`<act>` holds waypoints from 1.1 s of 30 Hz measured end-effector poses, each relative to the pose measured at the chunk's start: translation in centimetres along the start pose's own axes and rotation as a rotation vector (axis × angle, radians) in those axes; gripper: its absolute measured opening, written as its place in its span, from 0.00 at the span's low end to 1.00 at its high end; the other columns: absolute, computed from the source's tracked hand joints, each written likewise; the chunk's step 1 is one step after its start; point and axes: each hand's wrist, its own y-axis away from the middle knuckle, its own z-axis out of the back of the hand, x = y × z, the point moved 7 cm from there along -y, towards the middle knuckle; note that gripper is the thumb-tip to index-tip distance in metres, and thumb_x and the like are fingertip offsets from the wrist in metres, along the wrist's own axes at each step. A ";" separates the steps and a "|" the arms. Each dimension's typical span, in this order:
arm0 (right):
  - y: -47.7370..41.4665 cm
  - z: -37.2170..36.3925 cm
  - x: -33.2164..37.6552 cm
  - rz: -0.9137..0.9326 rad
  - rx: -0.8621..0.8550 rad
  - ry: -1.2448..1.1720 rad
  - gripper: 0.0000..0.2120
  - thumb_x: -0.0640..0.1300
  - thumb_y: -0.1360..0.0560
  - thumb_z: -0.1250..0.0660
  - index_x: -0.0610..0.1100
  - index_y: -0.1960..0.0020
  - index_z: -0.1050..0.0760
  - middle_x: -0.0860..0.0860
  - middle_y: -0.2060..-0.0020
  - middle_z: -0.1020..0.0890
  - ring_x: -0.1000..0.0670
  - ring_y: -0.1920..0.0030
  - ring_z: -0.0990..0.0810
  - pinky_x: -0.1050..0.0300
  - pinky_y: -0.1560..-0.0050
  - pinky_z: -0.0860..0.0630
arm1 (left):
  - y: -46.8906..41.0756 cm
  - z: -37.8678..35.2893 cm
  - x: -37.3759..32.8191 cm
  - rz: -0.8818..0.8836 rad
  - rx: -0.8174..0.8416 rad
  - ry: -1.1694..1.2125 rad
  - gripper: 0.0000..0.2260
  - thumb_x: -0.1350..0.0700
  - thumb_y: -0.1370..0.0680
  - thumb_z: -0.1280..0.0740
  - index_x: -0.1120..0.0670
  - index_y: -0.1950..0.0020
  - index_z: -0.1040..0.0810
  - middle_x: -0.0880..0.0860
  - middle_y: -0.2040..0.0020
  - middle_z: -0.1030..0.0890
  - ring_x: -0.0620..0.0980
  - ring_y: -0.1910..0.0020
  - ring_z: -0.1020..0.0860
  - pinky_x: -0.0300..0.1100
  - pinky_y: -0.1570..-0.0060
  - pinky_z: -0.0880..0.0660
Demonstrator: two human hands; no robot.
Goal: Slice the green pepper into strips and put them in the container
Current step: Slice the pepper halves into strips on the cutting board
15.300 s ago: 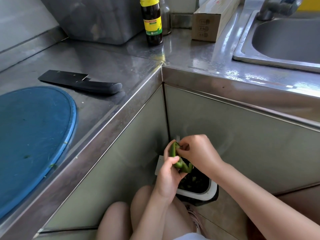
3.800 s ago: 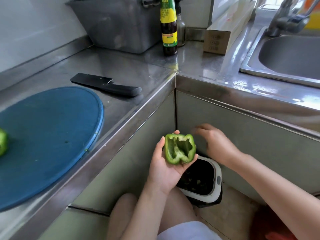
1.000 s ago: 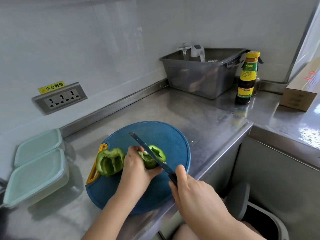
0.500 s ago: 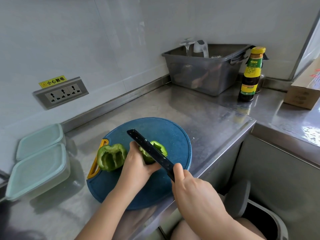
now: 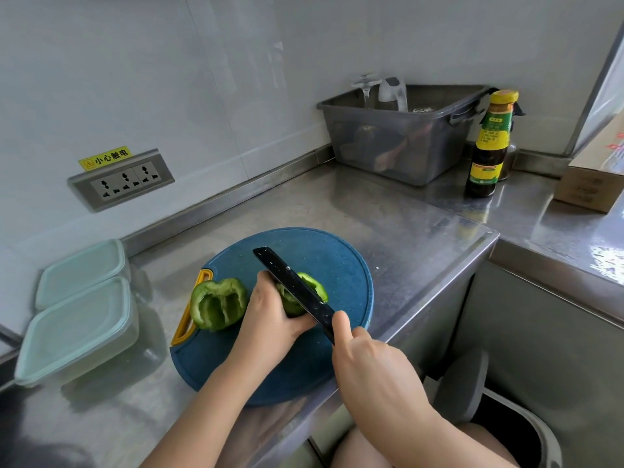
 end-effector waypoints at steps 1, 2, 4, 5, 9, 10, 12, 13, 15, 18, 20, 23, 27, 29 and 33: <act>-0.1 0.0 -0.1 -0.003 -0.016 0.002 0.15 0.30 0.43 0.51 0.46 0.61 0.42 0.52 0.76 0.47 0.53 0.79 0.60 0.71 0.70 0.62 | 0.0 0.0 0.1 0.005 0.004 -0.003 0.29 0.50 0.37 0.21 0.53 0.47 0.36 0.50 0.51 0.26 0.48 0.50 0.27 0.28 0.59 0.33; -0.1 0.0 -0.1 -0.004 -0.028 0.004 0.15 0.31 0.42 0.54 0.45 0.60 0.41 0.52 0.76 0.47 0.53 0.80 0.59 0.71 0.70 0.61 | -0.1 0.0 0.2 0.012 0.007 -0.002 0.29 0.50 0.37 0.21 0.52 0.47 0.36 0.50 0.51 0.26 0.48 0.50 0.27 0.28 0.59 0.32; -0.4 0.0 0.0 -0.006 -0.026 0.004 0.14 0.31 0.41 0.55 0.45 0.60 0.40 0.52 0.76 0.47 0.53 0.80 0.59 0.71 0.71 0.61 | -0.2 0.0 0.5 0.028 0.018 -0.002 0.28 0.50 0.37 0.21 0.52 0.47 0.35 0.50 0.51 0.25 0.48 0.51 0.26 0.28 0.59 0.32; -0.6 0.0 0.0 -0.005 -0.023 0.006 0.14 0.32 0.41 0.53 0.44 0.60 0.40 0.52 0.77 0.47 0.53 0.79 0.60 0.71 0.71 0.61 | -0.2 0.0 0.6 0.033 0.023 -0.006 0.28 0.50 0.37 0.22 0.52 0.48 0.35 0.50 0.51 0.25 0.48 0.51 0.26 0.28 0.60 0.32; -1.9 -0.4 0.2 0.010 -0.015 0.016 0.15 0.33 0.44 0.46 0.45 0.59 0.39 0.52 0.77 0.48 0.52 0.80 0.60 0.69 0.71 0.63 | -0.3 -0.1 0.7 0.026 0.030 -0.038 0.24 0.53 0.36 0.23 0.54 0.51 0.36 0.51 0.54 0.26 0.49 0.54 0.27 0.26 0.62 0.33; -2.3 -0.1 0.4 0.018 0.019 0.027 0.16 0.33 0.44 0.45 0.45 0.59 0.39 0.52 0.77 0.49 0.52 0.79 0.61 0.68 0.72 0.63 | -0.3 -0.1 0.7 0.025 0.034 -0.042 0.23 0.54 0.35 0.23 0.55 0.52 0.36 0.51 0.54 0.26 0.50 0.55 0.27 0.27 0.63 0.33; -2.9 -0.7 0.6 0.041 0.106 0.091 0.17 0.32 0.40 0.40 0.44 0.55 0.39 0.52 0.76 0.49 0.53 0.79 0.57 0.63 0.76 0.61 | -0.3 -0.1 0.8 0.029 0.042 -0.037 0.23 0.54 0.35 0.23 0.55 0.53 0.36 0.51 0.55 0.26 0.49 0.56 0.27 0.27 0.64 0.33; -2.9 -1.4 0.5 0.062 0.146 0.104 0.17 0.33 0.37 0.38 0.44 0.53 0.39 0.52 0.76 0.47 0.53 0.80 0.53 0.60 0.78 0.57 | -0.4 0.0 0.8 0.036 0.042 -0.030 0.23 0.54 0.34 0.24 0.55 0.52 0.36 0.51 0.55 0.26 0.49 0.55 0.26 0.27 0.64 0.33; -2.9 -1.0 0.3 0.067 0.182 0.086 0.23 0.35 0.40 0.29 0.46 0.58 0.42 0.54 0.77 0.50 0.54 0.80 0.55 0.62 0.78 0.59 | -0.5 0.2 0.9 0.050 0.040 -0.006 0.23 0.53 0.34 0.24 0.54 0.49 0.35 0.50 0.52 0.25 0.49 0.53 0.26 0.27 0.63 0.32; -2.0 -0.7 -1.0 0.043 0.150 0.079 0.36 0.39 0.49 0.23 0.46 0.59 0.50 0.54 0.77 0.56 0.55 0.79 0.62 0.65 0.75 0.65 | -0.6 0.2 1.1 0.058 0.065 0.038 0.24 0.50 0.33 0.24 0.53 0.46 0.35 0.50 0.48 0.24 0.47 0.48 0.25 0.32 0.55 0.31; -1.4 -0.4 -1.2 0.074 0.159 0.105 0.37 0.40 0.48 0.22 0.46 0.58 0.51 0.54 0.77 0.55 0.54 0.79 0.62 0.63 0.75 0.65 | -0.8 0.2 1.3 0.059 0.096 0.044 0.25 0.50 0.32 0.24 0.52 0.44 0.35 0.49 0.47 0.24 0.47 0.47 0.25 0.36 0.51 0.30; -1.7 -0.5 -1.2 0.072 0.169 0.110 0.38 0.39 0.48 0.22 0.46 0.58 0.52 0.54 0.78 0.53 0.54 0.78 0.62 0.63 0.76 0.65 | -0.9 0.2 1.3 0.054 0.115 0.049 0.24 0.51 0.31 0.25 0.52 0.44 0.35 0.48 0.47 0.23 0.46 0.48 0.24 0.36 0.52 0.29; -2.1 -1.0 -1.0 0.069 0.155 0.099 0.40 0.36 0.51 0.24 0.46 0.58 0.53 0.54 0.78 0.52 0.55 0.78 0.63 0.64 0.74 0.65 | -0.9 0.1 1.5 0.036 0.126 0.060 0.22 0.51 0.31 0.25 0.53 0.46 0.34 0.48 0.49 0.23 0.45 0.48 0.23 0.31 0.55 0.29; -2.4 -1.6 -1.2 0.072 0.164 0.079 0.38 0.35 0.51 0.24 0.46 0.59 0.53 0.54 0.77 0.55 0.55 0.78 0.62 0.65 0.74 0.65 | -1.0 0.1 1.6 0.027 0.131 0.060 0.21 0.51 0.31 0.25 0.53 0.47 0.34 0.49 0.49 0.23 0.44 0.49 0.23 0.30 0.56 0.29; -3.2 -1.5 -0.8 0.080 0.247 0.105 0.28 0.33 0.40 0.30 0.45 0.58 0.50 0.54 0.78 0.48 0.54 0.81 0.53 0.63 0.79 0.58 | -1.1 0.1 1.7 0.029 0.145 0.061 0.21 0.51 0.31 0.26 0.53 0.48 0.35 0.49 0.50 0.23 0.44 0.50 0.23 0.29 0.57 0.29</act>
